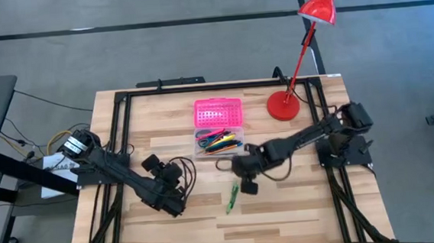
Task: Pick & place school supplies into a supply box
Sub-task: Put the red crayon into the pink supply box
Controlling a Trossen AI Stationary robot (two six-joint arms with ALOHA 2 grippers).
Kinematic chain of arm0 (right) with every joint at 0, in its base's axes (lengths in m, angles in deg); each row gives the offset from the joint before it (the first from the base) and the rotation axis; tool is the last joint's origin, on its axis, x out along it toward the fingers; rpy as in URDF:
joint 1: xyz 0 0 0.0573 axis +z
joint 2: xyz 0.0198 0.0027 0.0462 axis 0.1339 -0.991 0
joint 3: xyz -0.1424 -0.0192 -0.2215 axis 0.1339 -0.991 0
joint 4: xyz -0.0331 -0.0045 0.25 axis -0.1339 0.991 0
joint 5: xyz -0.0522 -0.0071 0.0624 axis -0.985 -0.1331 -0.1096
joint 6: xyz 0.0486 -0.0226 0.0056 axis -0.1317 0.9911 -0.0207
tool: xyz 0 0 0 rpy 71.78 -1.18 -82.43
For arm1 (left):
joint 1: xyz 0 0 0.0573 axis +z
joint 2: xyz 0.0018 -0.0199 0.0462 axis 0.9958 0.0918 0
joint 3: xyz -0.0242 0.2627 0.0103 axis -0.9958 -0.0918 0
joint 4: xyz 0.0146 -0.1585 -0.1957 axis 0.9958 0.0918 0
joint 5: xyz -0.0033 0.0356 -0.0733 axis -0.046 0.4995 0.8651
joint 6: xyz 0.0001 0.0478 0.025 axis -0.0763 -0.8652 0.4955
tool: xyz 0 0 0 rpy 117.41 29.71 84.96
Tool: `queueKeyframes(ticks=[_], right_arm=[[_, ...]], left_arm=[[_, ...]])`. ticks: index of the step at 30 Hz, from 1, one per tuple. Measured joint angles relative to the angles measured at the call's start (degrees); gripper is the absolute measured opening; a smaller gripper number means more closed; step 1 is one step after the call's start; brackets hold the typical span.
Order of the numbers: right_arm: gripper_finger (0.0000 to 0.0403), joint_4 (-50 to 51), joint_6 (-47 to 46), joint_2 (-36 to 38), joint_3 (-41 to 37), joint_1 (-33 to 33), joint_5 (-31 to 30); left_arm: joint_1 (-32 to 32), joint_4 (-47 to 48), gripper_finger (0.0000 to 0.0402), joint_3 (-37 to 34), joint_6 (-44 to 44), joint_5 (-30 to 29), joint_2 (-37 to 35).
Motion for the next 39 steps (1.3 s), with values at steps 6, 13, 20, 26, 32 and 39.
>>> queueKeyframes(ticks=[6,13,20,26,32,39], right_arm=[[0.0001,-1.2,10.5,-0.9,1.8,-7.8,-1.2],[0.0001,-4.4,17.1,-2.2,4.1,-16.3,-1.1],[0.0008,-8.7,22.3,-2.5,4.4,-19.5,-0.3],[0.0007,-12.7,24.4,-2.5,4.3,-19.5,1.1],[0.0008,-14.6,28.2,-5.7,4.1,-19.6,6.5],[0.0011,-14.0,26.2,-11.4,5.9,-19.0,5.9]], left_arm=[[-0.6,-0.1,0.0157,-1.3,1.1,0.0,0.0],[-0.6,-0.1,0.0157,-1.6,1.2,0.0,0.0],[-0.6,-0.3,0.0157,-1.6,2.5,-0.5,0.0],[-0.5,-0.3,0.0157,-1.6,5.0,-0.7,0.0],[-0.5,-0.3,0.0157,-1.6,8.1,-3.1,0.0],[0.5,-0.6,0.0157,-1.5,8.9,-2.0,0.0]])
